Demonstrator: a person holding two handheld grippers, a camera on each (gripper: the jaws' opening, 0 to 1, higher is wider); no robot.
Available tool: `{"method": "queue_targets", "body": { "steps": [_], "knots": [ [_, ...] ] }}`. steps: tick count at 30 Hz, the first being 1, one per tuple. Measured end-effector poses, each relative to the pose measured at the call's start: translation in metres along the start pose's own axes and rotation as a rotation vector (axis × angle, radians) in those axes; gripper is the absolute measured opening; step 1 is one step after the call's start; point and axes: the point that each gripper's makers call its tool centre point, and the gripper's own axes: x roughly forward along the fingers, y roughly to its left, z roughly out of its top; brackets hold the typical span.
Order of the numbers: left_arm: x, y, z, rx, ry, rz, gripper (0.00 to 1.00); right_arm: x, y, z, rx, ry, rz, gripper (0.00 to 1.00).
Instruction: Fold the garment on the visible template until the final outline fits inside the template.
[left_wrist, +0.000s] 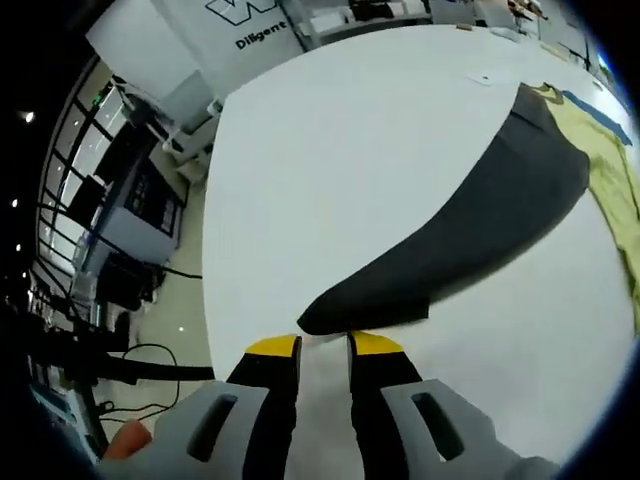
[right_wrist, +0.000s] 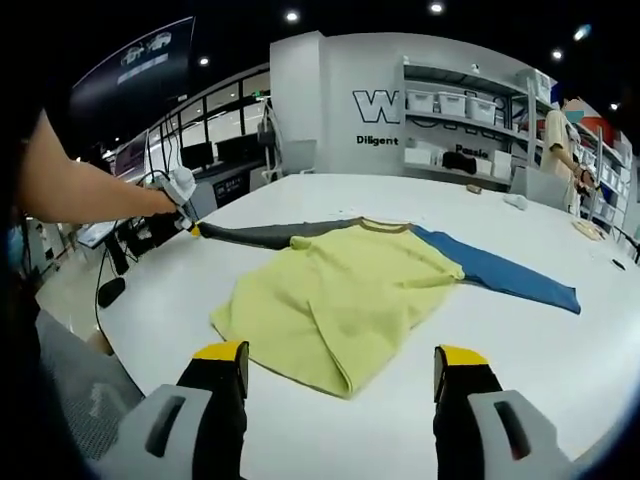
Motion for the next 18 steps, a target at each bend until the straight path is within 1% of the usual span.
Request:
{"method": "queue_targets", "body": {
  "steps": [3,5,6,11,13,17,18],
  "knots": [
    [-0.001,0.001,-0.001,-0.021,-0.003,0.000,0.17,0.000,0.000,0.001,-0.001,-0.004,0.001,0.77],
    [-0.005,0.003,-0.002,-0.029,-0.012,0.014,0.17,0.000,0.000,0.002,-0.001,-0.008,0.001,0.78],
    [-0.009,0.007,-0.002,-0.050,-0.028,0.026,0.18,-0.001,0.000,0.003,0.000,-0.012,0.001,0.77],
    [-0.021,0.011,-0.005,-0.068,-0.048,0.037,0.16,-0.002,0.002,0.006,-0.002,-0.027,0.005,0.77],
    [-0.028,0.014,-0.005,-0.088,-0.065,0.042,0.16,-0.002,0.003,0.007,-0.006,-0.033,0.008,0.77],
    [-0.037,0.016,-0.004,-0.103,-0.090,0.045,0.17,-0.003,0.004,0.010,-0.009,-0.042,0.011,0.77],
    [-0.044,0.014,-0.001,-0.122,-0.114,0.043,0.17,-0.003,0.004,0.010,-0.012,-0.045,0.012,0.77]
  ]
}}
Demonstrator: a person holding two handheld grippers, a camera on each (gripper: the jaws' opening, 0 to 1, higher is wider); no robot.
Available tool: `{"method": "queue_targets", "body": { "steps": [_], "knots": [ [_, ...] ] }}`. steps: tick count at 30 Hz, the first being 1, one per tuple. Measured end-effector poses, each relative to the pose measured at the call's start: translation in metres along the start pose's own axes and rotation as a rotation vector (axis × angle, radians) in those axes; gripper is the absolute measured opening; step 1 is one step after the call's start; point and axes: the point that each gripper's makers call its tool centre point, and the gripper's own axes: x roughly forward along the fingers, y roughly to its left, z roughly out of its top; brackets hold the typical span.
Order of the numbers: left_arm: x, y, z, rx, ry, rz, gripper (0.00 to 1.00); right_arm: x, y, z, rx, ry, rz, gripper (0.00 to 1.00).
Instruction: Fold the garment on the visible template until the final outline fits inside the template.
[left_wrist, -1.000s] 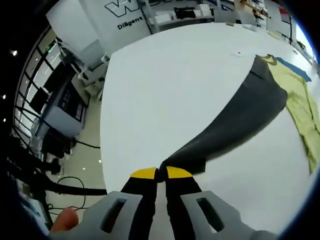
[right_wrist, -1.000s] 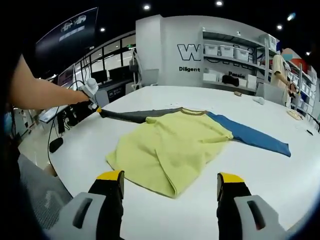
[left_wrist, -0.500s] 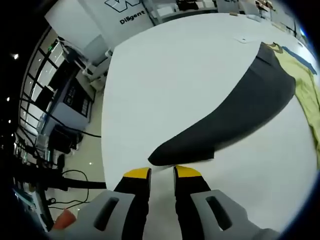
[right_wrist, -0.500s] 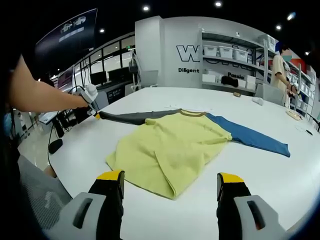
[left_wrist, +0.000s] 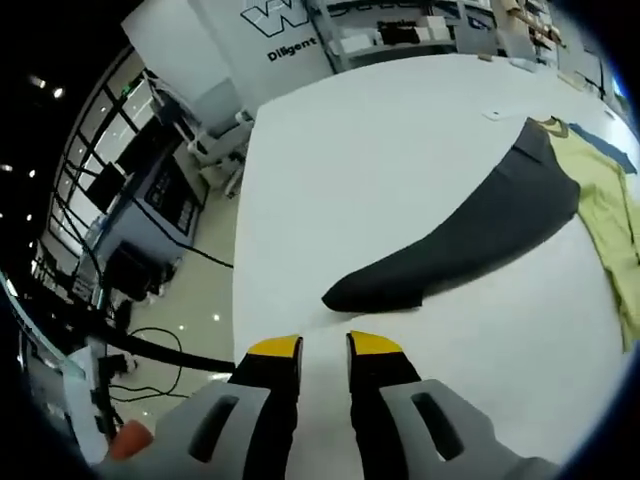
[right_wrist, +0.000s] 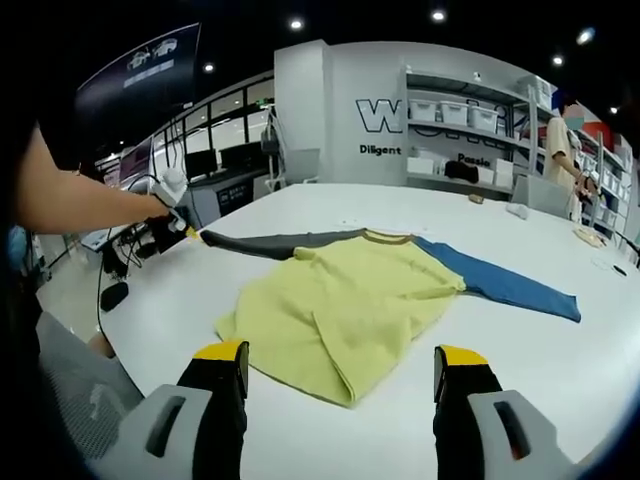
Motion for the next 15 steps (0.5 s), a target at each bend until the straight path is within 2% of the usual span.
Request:
{"method": "queue_targets", "body": {
  "steps": [3,9,13,15],
  "knots": [
    [-0.018,-0.012,0.015,-0.016,-0.080,-0.021,0.17,0.000,0.001,0.001,-0.005,-0.005,0.004,0.77],
    [-0.041,-0.037,0.034,-0.013,-0.173,-0.057,0.16,-0.001,0.002,0.005,-0.012,-0.018,0.006,0.77],
    [-0.061,-0.064,0.046,-0.011,-0.234,-0.098,0.16,-0.001,0.003,0.007,-0.019,-0.026,0.007,0.77],
    [-0.073,-0.081,0.053,-0.050,-0.277,-0.134,0.16,-0.002,0.003,0.008,-0.022,-0.030,0.007,0.77]
  ]
}}
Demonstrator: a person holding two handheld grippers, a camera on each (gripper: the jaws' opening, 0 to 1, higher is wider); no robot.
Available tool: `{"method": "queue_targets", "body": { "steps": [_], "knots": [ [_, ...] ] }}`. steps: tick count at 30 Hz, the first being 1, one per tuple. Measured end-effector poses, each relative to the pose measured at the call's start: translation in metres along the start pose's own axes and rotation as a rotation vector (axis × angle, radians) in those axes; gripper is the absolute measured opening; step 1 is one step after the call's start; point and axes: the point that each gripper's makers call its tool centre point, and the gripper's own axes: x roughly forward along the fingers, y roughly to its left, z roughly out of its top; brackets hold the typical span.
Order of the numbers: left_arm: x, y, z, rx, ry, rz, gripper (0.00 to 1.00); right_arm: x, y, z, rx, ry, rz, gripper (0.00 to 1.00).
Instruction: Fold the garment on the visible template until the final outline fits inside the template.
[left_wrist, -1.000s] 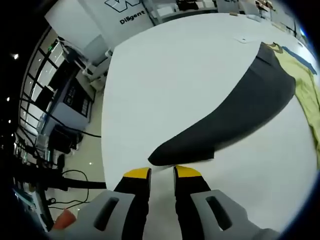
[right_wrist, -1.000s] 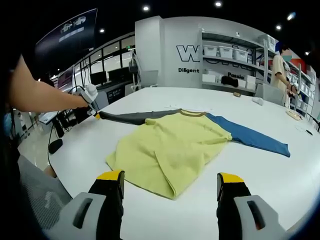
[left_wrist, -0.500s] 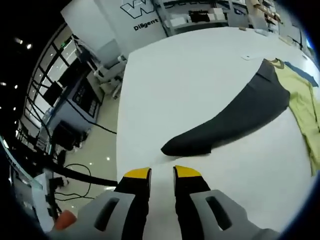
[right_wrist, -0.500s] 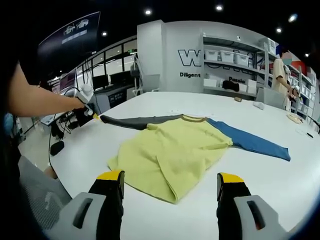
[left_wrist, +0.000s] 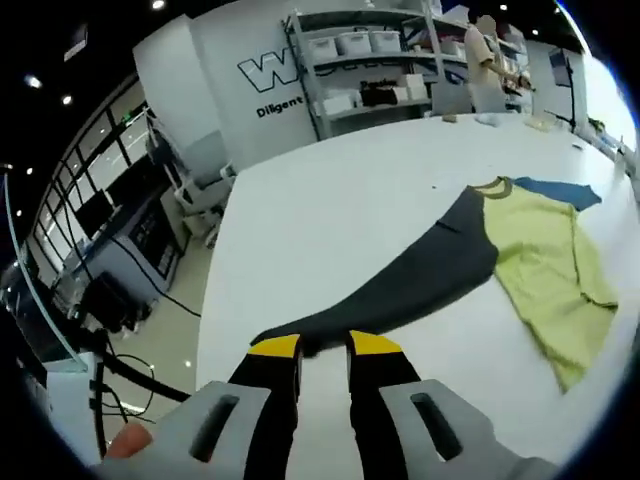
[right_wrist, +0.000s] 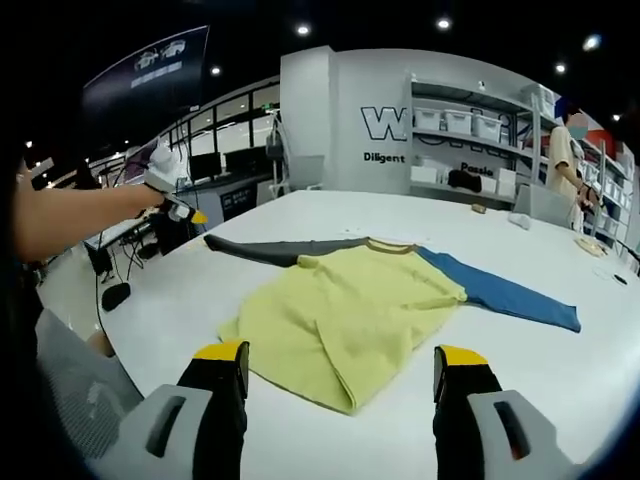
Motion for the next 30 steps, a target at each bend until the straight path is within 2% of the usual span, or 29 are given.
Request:
{"method": "queue_targets", "body": {
  "steps": [4,8,12,13,23,25,27,30],
  "knots": [
    [-0.021,-0.045,0.017,-0.024,-0.077,-0.073,0.16,-0.001,0.001,0.003,-0.010,-0.010,0.002,0.77],
    [-0.039,-0.084,0.023,-0.040,-0.113,-0.128,0.16,-0.001,0.002,0.005,-0.019,-0.017,0.005,0.77],
    [-0.052,-0.112,0.024,-0.067,-0.137,-0.177,0.16,-0.001,0.004,0.006,-0.033,-0.021,0.010,0.76],
    [-0.059,-0.126,0.023,-0.062,-0.141,-0.204,0.16,-0.002,0.005,0.006,-0.037,-0.023,0.014,0.75],
    [-0.088,-0.180,0.012,-0.056,-0.154,-0.295,0.16,-0.002,0.013,0.006,-0.071,-0.022,0.039,0.72],
    [-0.092,-0.192,0.003,-0.048,-0.142,-0.315,0.15,-0.003,0.013,0.006,-0.076,-0.022,0.042,0.71],
    [-0.094,-0.197,-0.002,-0.043,-0.134,-0.319,0.15,-0.003,0.013,0.007,-0.077,-0.024,0.043,0.71],
    [-0.095,-0.207,-0.017,-0.030,-0.105,-0.330,0.15,-0.004,0.014,0.007,-0.080,-0.030,0.045,0.71]
  ]
}}
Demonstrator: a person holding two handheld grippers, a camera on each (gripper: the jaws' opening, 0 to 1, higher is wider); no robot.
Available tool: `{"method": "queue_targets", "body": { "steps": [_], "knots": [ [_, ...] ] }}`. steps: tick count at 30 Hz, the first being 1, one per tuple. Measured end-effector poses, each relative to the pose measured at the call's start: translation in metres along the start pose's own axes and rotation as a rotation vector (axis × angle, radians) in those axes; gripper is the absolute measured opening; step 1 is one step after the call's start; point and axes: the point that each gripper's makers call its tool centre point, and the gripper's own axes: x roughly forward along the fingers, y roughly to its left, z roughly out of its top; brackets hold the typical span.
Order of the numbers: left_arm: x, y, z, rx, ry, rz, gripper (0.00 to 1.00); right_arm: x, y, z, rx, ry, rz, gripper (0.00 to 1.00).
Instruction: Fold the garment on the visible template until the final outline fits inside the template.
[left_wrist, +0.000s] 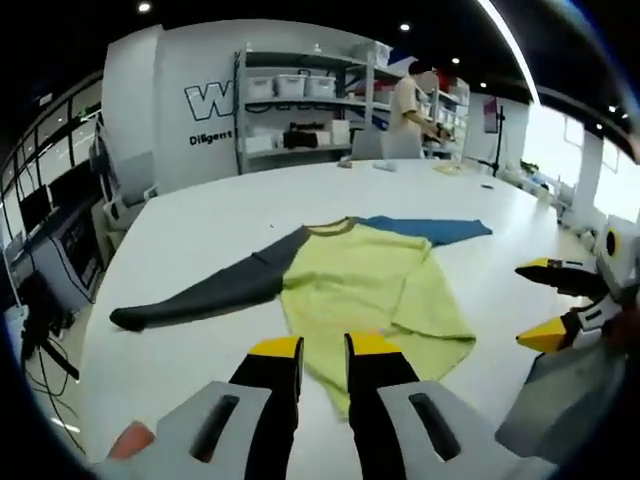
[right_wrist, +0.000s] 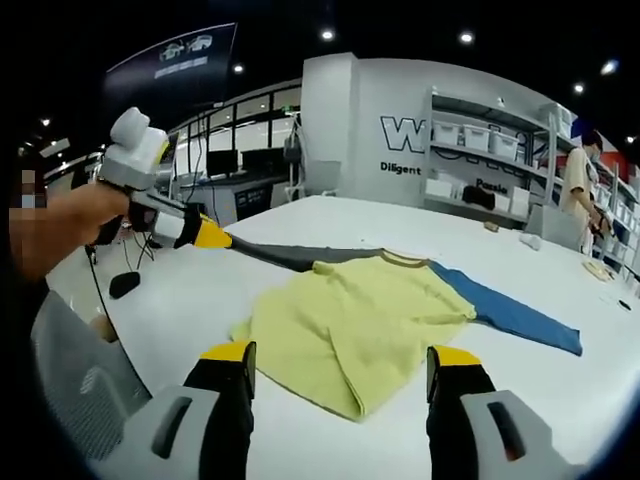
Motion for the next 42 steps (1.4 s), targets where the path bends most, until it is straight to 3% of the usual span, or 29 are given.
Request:
{"method": "queue_targets", "body": {
  "steps": [7,18,35,42],
  "knots": [
    [0.009,-0.019,-0.040,0.009,0.091,-0.021,0.14,-0.002,0.000,0.003,0.001,-0.015,0.000,0.70],
    [0.032,-0.022,-0.092,0.008,0.231,-0.013,0.12,-0.004,-0.002,0.004,0.011,-0.028,-0.002,0.70],
    [0.058,-0.018,-0.110,-0.042,0.297,-0.007,0.13,-0.003,-0.002,0.004,0.015,-0.023,-0.003,0.70],
    [0.057,-0.017,-0.107,-0.047,0.287,-0.005,0.02,-0.003,-0.002,0.003,0.014,-0.020,-0.006,0.71]
  ]
}}
